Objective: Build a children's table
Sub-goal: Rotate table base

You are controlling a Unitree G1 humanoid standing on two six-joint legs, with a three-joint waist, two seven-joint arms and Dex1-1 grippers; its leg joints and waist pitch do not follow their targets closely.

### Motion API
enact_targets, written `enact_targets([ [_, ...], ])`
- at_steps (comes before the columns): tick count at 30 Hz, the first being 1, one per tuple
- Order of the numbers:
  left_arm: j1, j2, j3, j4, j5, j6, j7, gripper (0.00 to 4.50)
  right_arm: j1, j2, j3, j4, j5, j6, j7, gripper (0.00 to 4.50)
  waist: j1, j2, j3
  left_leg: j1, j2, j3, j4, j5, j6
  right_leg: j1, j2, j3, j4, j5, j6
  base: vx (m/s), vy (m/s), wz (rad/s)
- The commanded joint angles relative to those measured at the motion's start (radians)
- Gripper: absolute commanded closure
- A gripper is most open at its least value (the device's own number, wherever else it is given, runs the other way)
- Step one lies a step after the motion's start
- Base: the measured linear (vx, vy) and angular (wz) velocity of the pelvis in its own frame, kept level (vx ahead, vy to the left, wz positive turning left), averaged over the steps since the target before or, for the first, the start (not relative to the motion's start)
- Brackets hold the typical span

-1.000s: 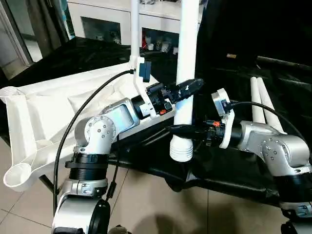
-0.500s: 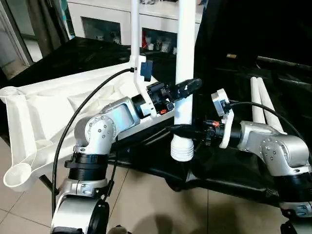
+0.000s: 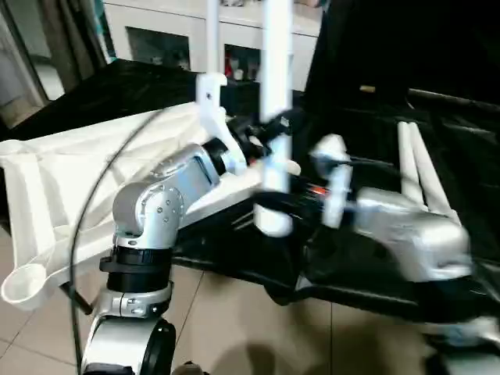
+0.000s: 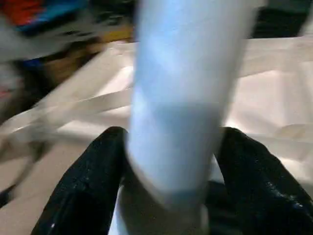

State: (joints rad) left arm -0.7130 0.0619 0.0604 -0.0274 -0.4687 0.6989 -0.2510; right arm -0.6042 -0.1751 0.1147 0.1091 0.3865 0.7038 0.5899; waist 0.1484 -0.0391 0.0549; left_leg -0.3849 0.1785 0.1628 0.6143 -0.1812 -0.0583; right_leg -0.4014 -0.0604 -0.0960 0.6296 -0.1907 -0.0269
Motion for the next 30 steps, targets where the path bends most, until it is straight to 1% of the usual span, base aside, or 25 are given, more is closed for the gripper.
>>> enact_targets([
  [1,-0.026,0.000,-0.017,-0.046,0.032,-0.004,0.048,2.65,-0.024,0.022,-0.026,0.080,-0.048,-0.030,-0.115,1.80,-0.002,0.001,-0.064,0.020,0.059,-0.023,-0.086,-0.195,-0.055,0.049,-0.104,0.067,-0.092,-0.275,-0.090,0.000,0.000,0.00],
  [3,-0.027,0.005,-0.023,-0.051,0.038,-0.001,0.052,2.65,-0.028,0.030,-0.027,0.096,-0.059,-0.040,-0.132,1.80,-0.003,0.003,-0.066,0.019,0.059,-0.024,-0.086,-0.187,-0.058,0.049,-0.103,0.067,-0.087,-0.251,-0.092,0.000,0.000,0.00],
  [4,-0.027,0.010,-0.027,-0.052,0.044,0.000,0.054,2.65,-0.030,0.035,-0.027,0.105,-0.066,-0.046,-0.143,1.83,-0.001,-0.001,-0.065,0.021,0.060,-0.022,-0.086,-0.180,-0.058,0.048,-0.100,0.068,-0.086,-0.229,-0.088,0.000,0.000,0.00],
  [5,-0.027,0.011,-0.025,-0.055,0.054,-0.001,0.071,2.65,-0.031,0.039,-0.030,0.109,-0.062,-0.050,-0.142,1.94,0.001,0.003,-0.067,0.022,0.060,-0.021,-0.086,-0.166,-0.058,0.048,-0.099,0.068,-0.081,-0.190,-0.092,0.000,0.000,0.00],
  [6,-0.024,0.004,-0.017,-0.059,0.050,0.000,0.080,2.65,-0.033,0.044,-0.033,0.111,-0.061,-0.056,-0.137,2.19,0.001,0.003,-0.067,0.020,0.061,-0.021,-0.086,-0.157,-0.057,0.049,-0.099,0.068,-0.078,-0.167,-0.095,0.000,0.000,0.00],
  [7,-0.024,0.004,-0.017,-0.059,0.050,0.000,0.080,2.65,-0.033,0.044,-0.033,0.111,-0.061,-0.056,-0.137,2.19,0.000,0.000,-0.067,0.015,0.060,-0.021,-0.086,-0.147,-0.054,0.054,-0.101,0.068,-0.075,-0.142,-0.099,0.000,0.000,0.00],
  [8,-0.024,0.004,-0.017,-0.059,0.050,0.000,0.080,2.65,-0.033,0.044,-0.033,0.111,-0.061,-0.056,-0.137,2.21,0.000,0.000,-0.069,0.014,0.058,-0.020,-0.084,-0.131,-0.049,0.056,-0.100,0.068,-0.073,-0.120,-0.100,0.000,0.000,0.00],
  [9,-0.021,-0.003,-0.011,-0.062,0.056,-0.002,0.092,2.65,-0.035,0.051,-0.034,0.116,-0.060,-0.062,-0.127,2.21,0.000,0.002,-0.069,0.014,0.058,-0.021,-0.084,-0.126,-0.048,0.056,-0.101,0.068,-0.072,-0.111,-0.102,0.000,0.000,0.00],
  [11,-0.018,-0.009,-0.009,-0.066,0.060,-0.003,0.100,2.65,-0.038,0.056,-0.035,0.122,-0.060,-0.069,-0.119,2.37,-0.002,0.000,-0.071,0.014,0.056,-0.018,-0.082,-0.110,-0.040,0.058,-0.101,0.068,-0.071,-0.083,-0.111,0.000,0.000,0.00],
  [12,-0.017,-0.011,-0.010,-0.068,0.060,-0.002,0.099,2.65,-0.039,0.057,-0.033,0.125,-0.060,-0.074,-0.115,2.41,-0.002,-0.002,-0.070,0.013,0.056,-0.018,-0.082,-0.107,-0.037,0.059,-0.101,0.068,-0.071,-0.080,-0.114,0.000,0.000,0.00],
  [13,-0.014,-0.014,-0.013,-0.072,0.058,0.001,0.097,2.65,-0.039,0.052,-0.027,0.132,-0.058,-0.088,-0.094,2.41,-0.001,-0.007,-0.070,0.013,0.056,-0.016,-0.081,-0.106,-0.033,0.061,-0.102,0.068,-0.072,-0.085,-0.116,0.000,0.000,0.00],
  [17,-0.012,-0.012,-0.011,-0.076,0.052,0.007,0.092,2.65,-0.042,0.033,-0.020,0.144,-0.041,-0.117,-0.035,2.44,0.001,-0.003,-0.068,0.015,0.058,-0.016,-0.081,-0.111,-0.027,0.059,-0.103,0.068,-0.073,-0.108,-0.117,0.000,0.000,0.00],
  [18,-0.012,-0.009,-0.012,-0.075,0.053,0.006,0.091,2.65,-0.042,0.027,-0.019,0.143,-0.034,-0.124,-0.015,2.44,0.000,-0.004,-0.068,0.015,0.058,-0.017,-0.081,-0.116,-0.027,0.059,-0.101,0.067,-0.074,-0.113,-0.117,0.000,0.000,0.00],
  [19,-0.013,-0.003,-0.015,-0.073,0.057,0.004,0.090,2.30,-0.042,0.020,-0.019,0.140,-0.027,-0.130,0.004,2.46,0.000,-0.004,-0.067,0.015,0.059,-0.017,-0.082,-0.119,-0.026,0.059,-0.101,0.067,-0.074,-0.117,-0.117,0.000,0.000,0.00],
  [20,-0.018,0.019,-0.016,-0.060,0.041,0.001,0.044,2.09,-0.038,0.000,-0.025,0.125,-0.001,-0.134,0.064,2.46,0.000,-0.004,-0.066,0.015,0.057,-0.017,-0.081,-0.122,-0.023,0.059,-0.101,0.068,-0.075,-0.123,-0.116,0.000,0.000,0.00],
  [21,-0.018,0.021,-0.016,-0.059,0.036,0.002,0.034,1.95,-0.037,-0.003,-0.027,0.122,0.004,-0.134,0.072,2.46,0.002,-0.004,-0.067,0.016,0.057,-0.016,-0.081,-0.124,-0.020,0.060,-0.102,0.067,-0.077,-0.128,-0.115,0.000,0.000,0.00],
  [22,-0.020,0.029,-0.001,-0.055,0.003,0.016,0.001,1.95,-0.032,-0.023,-0.034,0.106,0.029,-0.131,0.126,2.49,0.003,-0.003,-0.067,0.015,0.056,-0.015,-0.080,-0.120,-0.016,0.061,-0.102,0.068,-0.076,-0.124,-0.119,0.000,0.000,0.00],
  [23,-0.021,0.032,0.010,-0.053,-0.020,0.026,-0.020,1.76,-0.027,-0.037,-0.039,0.094,0.045,-0.129,0.162,2.51,0.003,-0.004,-0.068,0.014,0.057,-0.015,-0.078,-0.116,-0.012,0.061,-0.101,0.068,-0.074,-0.113,-0.125,0.000,0.000,0.00],
  [24,-0.023,0.030,0.035,-0.045,-0.056,0.035,-0.044,1.76,-0.019,-0.055,-0.047,0.075,0.071,-0.124,0.212,2.51,0.004,0.000,-0.068,0.014,0.057,-0.016,-0.079,-0.113,-0.012,0.061,-0.101,0.067,-0.073,-0.108,-0.128,0.000,0.000,0.00],
  [25,-0.023,0.030,0.063,-0.038,-0.109,0.059,-0.079,1.65,-0.011,-0.071,-0.061,0.058,0.103,-0.112,0.258,2.52,0.006,-0.002,-0.069,0.014,0.058,-0.015,-0.077,-0.107,-0.007,0.062,-0.101,0.067,-0.071,-0.090,-0.136,0.000,0.000,0.00],
  [26,-0.020,0.038,0.081,-0.034,-0.162,0.081,-0.133,1.54,-0.006,-0.085,-0.075,0.044,0.135,-0.094,0.297,2.53,0.007,-0.003,-0.069,0.014,0.056,-0.015,-0.076,-0.100,0.001,0.063,-0.101,0.066,-0.070,-0.079,-0.149,0.000,0.000,0.00],
  [27,-0.014,0.048,0.097,-0.030,-0.211,0.096,-0.194,1.54,0.001,-0.106,-0.080,0.029,0.161,-0.078,0.344,2.53,0.007,-0.003,-0.069,0.013,0.055,-0.014,-0.075,-0.097,0.005,0.064,-0.101,0.066,-0.069,-0.075,-0.156,0.000,0.000,0.00],
  [28,-0.002,0.069,0.104,-0.030,-0.272,0.125,-0.284,1.31,0.007,-0.134,-0.086,0.007,0.198,-0.044,0.396,2.54,0.009,0.001,-0.069,0.013,0.055,-0.014,-0.074,-0.096,0.012,0.063,-0.101,0.065,-0.070,-0.079,-0.166,0.000,0.000,0.00],
  [29,0.006,0.083,0.108,-0.030,-0.309,0.142,-0.341,1.27,0.011,-0.152,-0.088,-0.007,0.220,-0.022,0.430,2.54,0.011,-0.001,-0.069,0.016,0.054,-0.012,-0.074,-0.099,0.019,0.063,-0.099,0.065,-0.071,-0.093,-0.170,0.000,0.000,0.00],
  [30,0.012,0.096,0.107,-0.026,-0.334,0.155,-0.383,1.25,0.015,-0.171,-0.086,-0.022,0.238,-0.006,0.465,2.54,0.012,0.000,-0.069,0.016,0.055,-0.013,-0.074,-0.102,0.019,0.062,-0.098,0.065,-0.070,-0.096,-0.172,0.000,0.000,0.00],
])
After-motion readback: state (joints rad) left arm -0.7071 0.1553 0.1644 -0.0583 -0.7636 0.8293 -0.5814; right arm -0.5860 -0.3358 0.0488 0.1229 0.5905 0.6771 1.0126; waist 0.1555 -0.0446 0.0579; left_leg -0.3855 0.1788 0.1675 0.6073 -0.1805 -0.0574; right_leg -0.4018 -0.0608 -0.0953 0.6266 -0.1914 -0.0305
